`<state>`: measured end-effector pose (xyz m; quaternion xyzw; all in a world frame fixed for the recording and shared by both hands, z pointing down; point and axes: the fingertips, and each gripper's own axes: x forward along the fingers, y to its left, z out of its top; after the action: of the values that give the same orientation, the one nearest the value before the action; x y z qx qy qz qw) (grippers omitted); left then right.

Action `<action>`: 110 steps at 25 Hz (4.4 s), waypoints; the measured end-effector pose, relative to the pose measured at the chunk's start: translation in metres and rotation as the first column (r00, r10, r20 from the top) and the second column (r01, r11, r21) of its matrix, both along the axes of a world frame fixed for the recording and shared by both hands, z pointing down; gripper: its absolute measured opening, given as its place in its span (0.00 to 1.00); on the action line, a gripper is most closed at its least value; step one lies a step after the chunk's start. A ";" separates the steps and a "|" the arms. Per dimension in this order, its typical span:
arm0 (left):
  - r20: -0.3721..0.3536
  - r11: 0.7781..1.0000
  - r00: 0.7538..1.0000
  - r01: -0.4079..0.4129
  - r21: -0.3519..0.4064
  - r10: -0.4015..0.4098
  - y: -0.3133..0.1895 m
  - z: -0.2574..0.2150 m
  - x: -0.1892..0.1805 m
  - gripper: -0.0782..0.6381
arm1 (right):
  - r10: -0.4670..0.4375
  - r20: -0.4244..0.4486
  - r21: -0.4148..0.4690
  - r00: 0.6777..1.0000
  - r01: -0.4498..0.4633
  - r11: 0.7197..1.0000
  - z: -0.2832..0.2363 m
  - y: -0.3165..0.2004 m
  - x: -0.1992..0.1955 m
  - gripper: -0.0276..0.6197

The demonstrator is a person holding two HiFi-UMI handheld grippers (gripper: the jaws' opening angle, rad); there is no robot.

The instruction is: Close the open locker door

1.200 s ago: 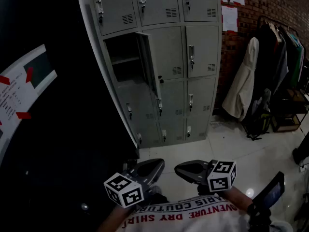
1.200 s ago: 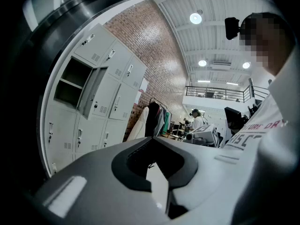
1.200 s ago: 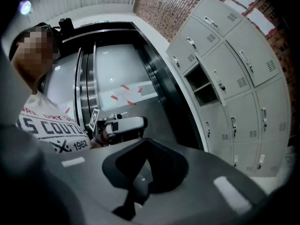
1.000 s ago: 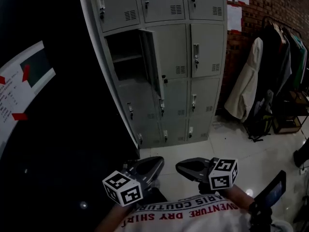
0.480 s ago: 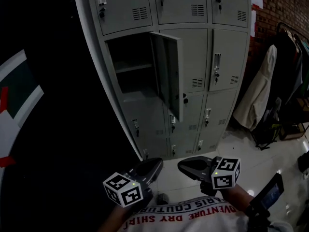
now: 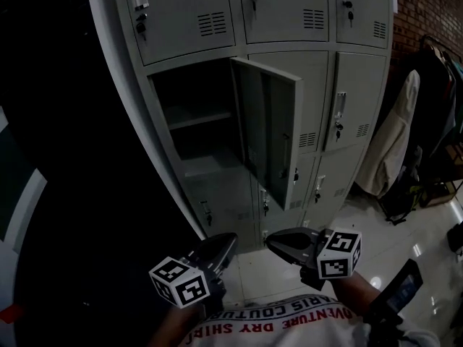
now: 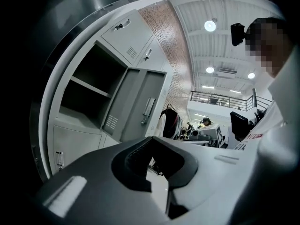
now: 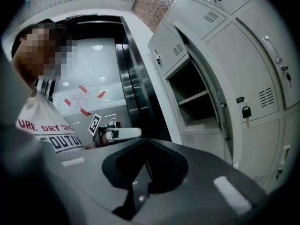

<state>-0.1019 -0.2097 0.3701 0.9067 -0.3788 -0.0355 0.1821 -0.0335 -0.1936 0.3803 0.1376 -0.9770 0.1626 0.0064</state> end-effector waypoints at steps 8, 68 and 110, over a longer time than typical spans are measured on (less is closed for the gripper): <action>-0.016 1.000 1.000 -0.020 -0.011 0.020 -0.030 0.007 -0.008 0.12 | 0.222 -0.036 -0.003 0.974 -0.222 0.975 0.016 -0.066 0.048 0.03; 0.108 0.998 0.993 0.043 0.046 -0.048 -0.143 -0.004 -0.143 0.12 | 0.155 -0.027 0.221 0.988 -0.145 0.964 -0.046 -0.281 -0.221 0.03; 0.107 0.997 0.992 -0.075 0.024 0.072 0.134 0.036 0.112 0.12 | -0.004 -0.140 0.002 0.990 0.005 1.000 0.037 0.139 0.096 0.03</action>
<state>0.0101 -0.0755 0.4057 0.9231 -0.3536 0.0139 0.1503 0.0629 -0.0543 0.4172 0.1464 -0.9747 0.1515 0.0753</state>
